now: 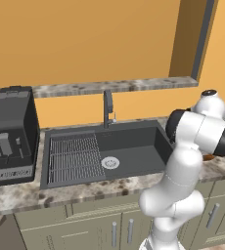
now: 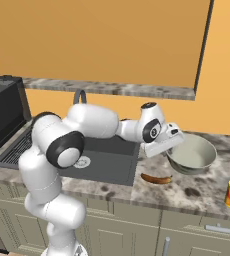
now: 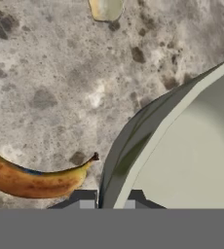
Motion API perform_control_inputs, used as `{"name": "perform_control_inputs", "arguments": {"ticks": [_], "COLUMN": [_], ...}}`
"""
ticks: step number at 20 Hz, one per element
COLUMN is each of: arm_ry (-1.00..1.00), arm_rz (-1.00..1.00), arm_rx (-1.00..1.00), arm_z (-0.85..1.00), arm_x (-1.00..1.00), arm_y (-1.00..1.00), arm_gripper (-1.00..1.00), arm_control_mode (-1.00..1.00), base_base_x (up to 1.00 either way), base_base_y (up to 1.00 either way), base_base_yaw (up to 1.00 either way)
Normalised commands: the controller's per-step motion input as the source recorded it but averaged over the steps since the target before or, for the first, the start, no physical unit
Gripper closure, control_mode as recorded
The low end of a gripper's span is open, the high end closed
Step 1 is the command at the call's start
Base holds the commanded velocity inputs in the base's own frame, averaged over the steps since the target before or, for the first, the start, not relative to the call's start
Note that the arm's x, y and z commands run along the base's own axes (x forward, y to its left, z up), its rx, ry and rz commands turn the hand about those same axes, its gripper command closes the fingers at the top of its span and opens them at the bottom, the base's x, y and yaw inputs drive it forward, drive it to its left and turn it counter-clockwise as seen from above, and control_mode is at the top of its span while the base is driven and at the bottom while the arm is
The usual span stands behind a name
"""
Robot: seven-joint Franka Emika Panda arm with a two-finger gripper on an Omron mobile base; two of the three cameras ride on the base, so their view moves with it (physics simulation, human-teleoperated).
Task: Remove the garlic and banana from the sink. Then move the bowl and cup from the counter to the sink for washing.
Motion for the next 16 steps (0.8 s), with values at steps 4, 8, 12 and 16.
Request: {"name": "perform_control_inputs", "arguments": {"ticks": [4,8,12,16], "arm_ry": [0.0,0.0,0.0,0.0], "arm_rz": [0.06,0.12,0.14,0.16], "arm_rx": [0.0,0.0,0.0,0.0], "arm_z": [0.35,0.33,0.3,0.31], "arm_x": [-0.16,-0.16,-0.19,-0.19], "arm_y": [0.14,0.15,0.15,0.18], "arm_gripper": [1.0,1.0,1.0,1.0], "arm_control_mode": [-1.0,-1.0,-1.0,-1.0], "base_base_x": [0.0,0.0,0.0,0.0], "base_base_y": [0.0,0.0,0.0,0.0], "base_base_yaw": [0.0,0.0,0.0,0.0]}}
